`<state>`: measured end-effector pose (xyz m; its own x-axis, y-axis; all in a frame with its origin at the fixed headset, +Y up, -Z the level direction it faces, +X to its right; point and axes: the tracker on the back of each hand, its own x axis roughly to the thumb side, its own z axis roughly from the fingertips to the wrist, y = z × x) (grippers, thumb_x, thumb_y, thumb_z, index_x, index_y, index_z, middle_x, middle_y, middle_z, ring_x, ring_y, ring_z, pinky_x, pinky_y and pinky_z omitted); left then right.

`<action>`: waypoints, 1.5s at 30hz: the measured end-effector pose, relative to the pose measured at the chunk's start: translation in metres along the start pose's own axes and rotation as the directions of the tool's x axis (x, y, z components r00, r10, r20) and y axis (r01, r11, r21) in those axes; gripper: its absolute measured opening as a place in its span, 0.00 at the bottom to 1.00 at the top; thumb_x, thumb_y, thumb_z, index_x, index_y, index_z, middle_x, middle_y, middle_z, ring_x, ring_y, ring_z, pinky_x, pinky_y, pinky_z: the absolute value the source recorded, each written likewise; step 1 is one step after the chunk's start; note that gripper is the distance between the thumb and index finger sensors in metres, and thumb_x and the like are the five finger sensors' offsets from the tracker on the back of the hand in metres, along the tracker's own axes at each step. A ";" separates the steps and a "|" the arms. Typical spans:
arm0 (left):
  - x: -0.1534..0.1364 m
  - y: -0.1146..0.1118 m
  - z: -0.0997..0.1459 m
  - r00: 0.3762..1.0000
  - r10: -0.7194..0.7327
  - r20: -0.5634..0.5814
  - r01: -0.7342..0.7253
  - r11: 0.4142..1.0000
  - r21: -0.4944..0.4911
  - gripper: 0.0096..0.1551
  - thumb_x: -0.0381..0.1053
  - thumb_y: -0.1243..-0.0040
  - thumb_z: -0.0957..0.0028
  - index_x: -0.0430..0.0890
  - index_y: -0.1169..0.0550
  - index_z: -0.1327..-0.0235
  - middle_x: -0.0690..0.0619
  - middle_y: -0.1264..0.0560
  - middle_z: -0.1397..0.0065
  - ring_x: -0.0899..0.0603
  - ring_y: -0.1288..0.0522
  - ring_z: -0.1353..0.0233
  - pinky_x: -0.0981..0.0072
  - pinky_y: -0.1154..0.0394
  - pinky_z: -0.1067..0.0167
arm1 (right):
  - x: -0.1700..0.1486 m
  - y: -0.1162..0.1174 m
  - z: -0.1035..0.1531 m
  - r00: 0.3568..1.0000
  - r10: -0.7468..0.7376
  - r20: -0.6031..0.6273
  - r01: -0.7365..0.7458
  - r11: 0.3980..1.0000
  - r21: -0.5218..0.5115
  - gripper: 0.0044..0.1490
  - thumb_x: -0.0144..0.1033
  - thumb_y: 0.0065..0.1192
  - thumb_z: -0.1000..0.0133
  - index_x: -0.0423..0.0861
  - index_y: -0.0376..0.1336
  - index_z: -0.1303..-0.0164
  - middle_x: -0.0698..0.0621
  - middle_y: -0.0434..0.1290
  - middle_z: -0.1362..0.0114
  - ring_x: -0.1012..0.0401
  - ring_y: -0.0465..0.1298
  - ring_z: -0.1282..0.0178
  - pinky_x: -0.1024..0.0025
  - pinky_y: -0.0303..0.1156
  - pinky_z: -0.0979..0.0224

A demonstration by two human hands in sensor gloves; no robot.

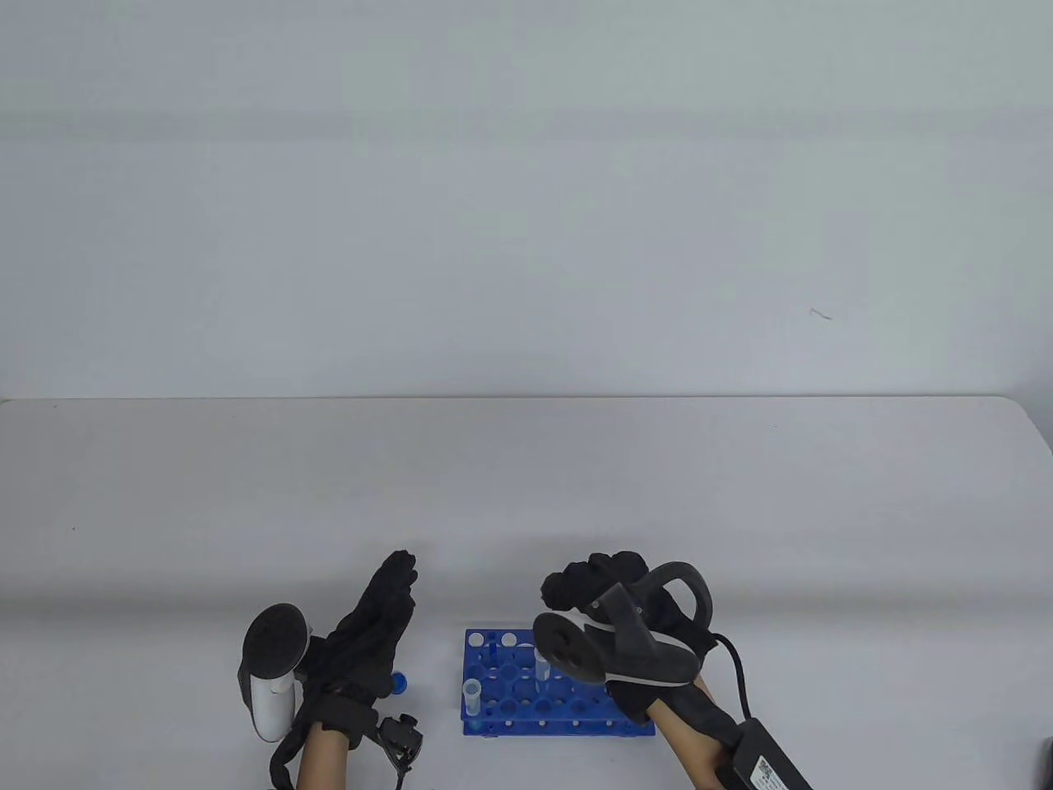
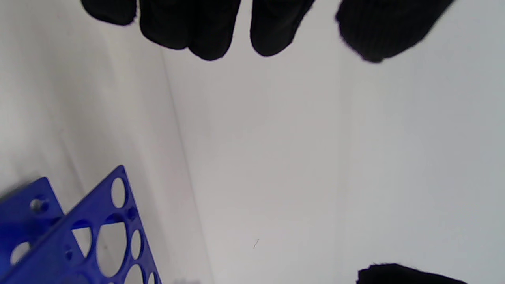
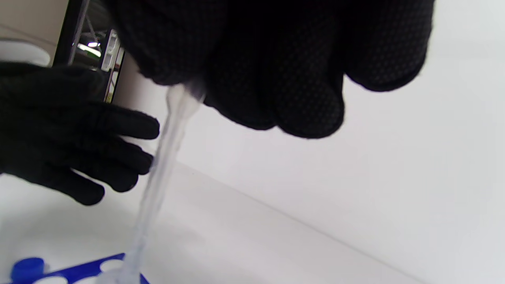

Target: Press a plastic transfer pipette bulb to move liquid between test tubes

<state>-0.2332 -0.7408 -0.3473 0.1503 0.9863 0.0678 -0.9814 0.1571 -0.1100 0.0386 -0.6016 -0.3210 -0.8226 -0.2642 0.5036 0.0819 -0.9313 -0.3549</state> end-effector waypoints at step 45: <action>0.000 0.000 0.000 1.000 -0.005 -0.001 0.005 1.000 -0.001 0.49 0.73 0.54 0.49 0.56 0.44 0.13 0.40 0.47 0.10 0.32 0.49 0.15 0.31 0.49 0.21 | 0.021 0.047 -0.010 0.999 -0.023 0.028 0.019 0.991 0.136 0.26 0.44 0.68 0.58 0.50 0.73 0.50 0.56 0.84 0.54 0.60 0.84 0.57 0.53 0.77 0.40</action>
<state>-0.2330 -0.7409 -0.3471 0.1552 0.9856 0.0677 -0.9805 0.1620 -0.1109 0.0194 -0.6482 -0.3349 -0.8081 -0.2501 0.5333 0.1422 -0.9614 -0.2354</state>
